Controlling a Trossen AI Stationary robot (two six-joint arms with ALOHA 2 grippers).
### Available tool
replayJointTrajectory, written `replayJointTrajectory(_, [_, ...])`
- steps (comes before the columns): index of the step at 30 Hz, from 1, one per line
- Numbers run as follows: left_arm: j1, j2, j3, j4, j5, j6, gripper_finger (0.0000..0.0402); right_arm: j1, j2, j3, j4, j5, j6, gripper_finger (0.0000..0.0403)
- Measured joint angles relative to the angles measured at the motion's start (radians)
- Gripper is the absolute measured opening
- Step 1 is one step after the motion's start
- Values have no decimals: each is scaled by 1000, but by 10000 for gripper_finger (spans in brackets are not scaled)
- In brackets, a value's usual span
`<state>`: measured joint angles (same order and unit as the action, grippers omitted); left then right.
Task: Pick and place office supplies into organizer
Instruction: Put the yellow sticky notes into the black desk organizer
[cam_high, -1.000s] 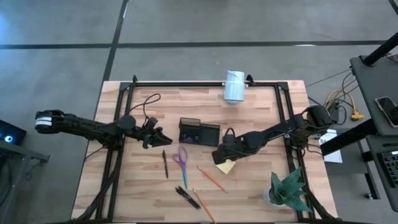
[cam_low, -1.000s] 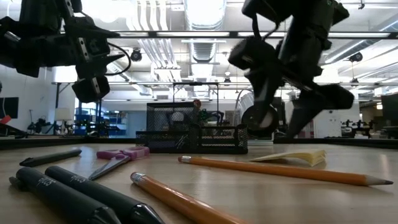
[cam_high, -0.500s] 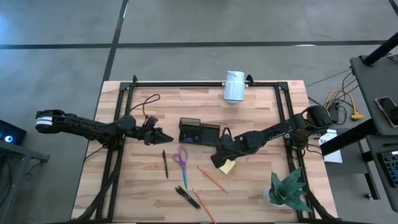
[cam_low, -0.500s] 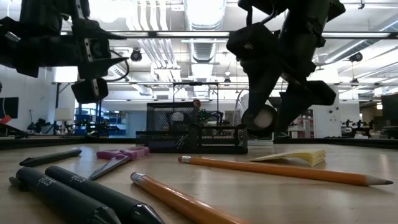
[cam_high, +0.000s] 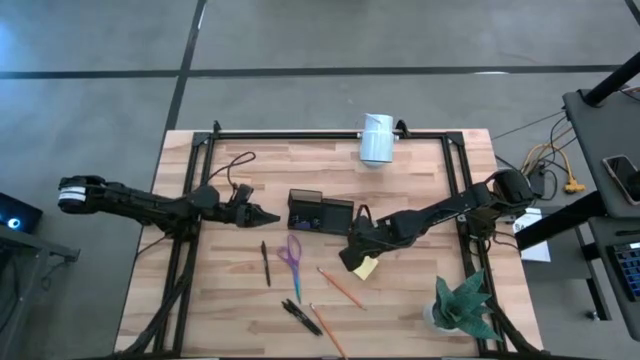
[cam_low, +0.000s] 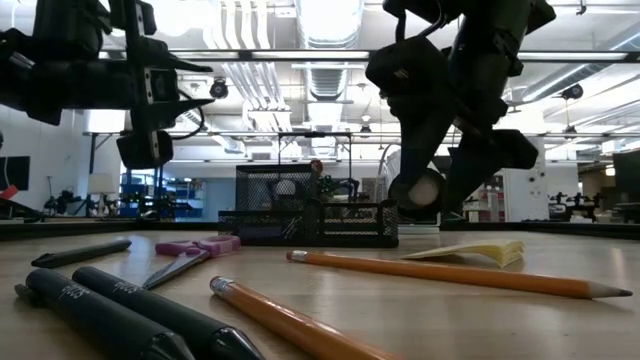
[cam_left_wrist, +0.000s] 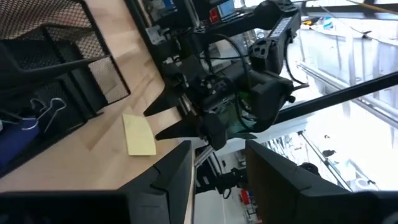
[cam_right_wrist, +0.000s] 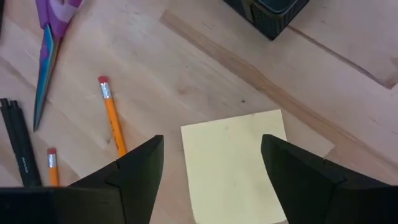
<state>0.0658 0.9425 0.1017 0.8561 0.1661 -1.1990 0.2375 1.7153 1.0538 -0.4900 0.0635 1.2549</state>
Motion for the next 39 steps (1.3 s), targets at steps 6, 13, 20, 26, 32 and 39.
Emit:
replayJointTrajectory(6, [0, 20, 0, -1, -11, 0, 132, -1, 0, 0, 0, 68, 2, 261])
replayJointTrajectory(13, [0, 46, 0, 7, -11, 0, 132, -9, 0, 3, 3, 123, 33, 260])
replayJointTrajectory(20, [1, 94, -1, 165, -130, -46, 132, -27, -1, 4, 8, 150, 55, 260])
replayJointTrajectory(26, [0, 161, 41, 199, -146, -21, 132, -39, -1, 4, 11, 150, 105, 260])
replayJointTrajectory(32, [8, 224, 54, 239, -129, -24, 132, -48, -1, 4, 11, 150, 138, 260])
replayJointTrajectory(39, [26, 227, 54, 249, -111, -24, 132, -48, -1, 4, 19, 149, 135, 260])
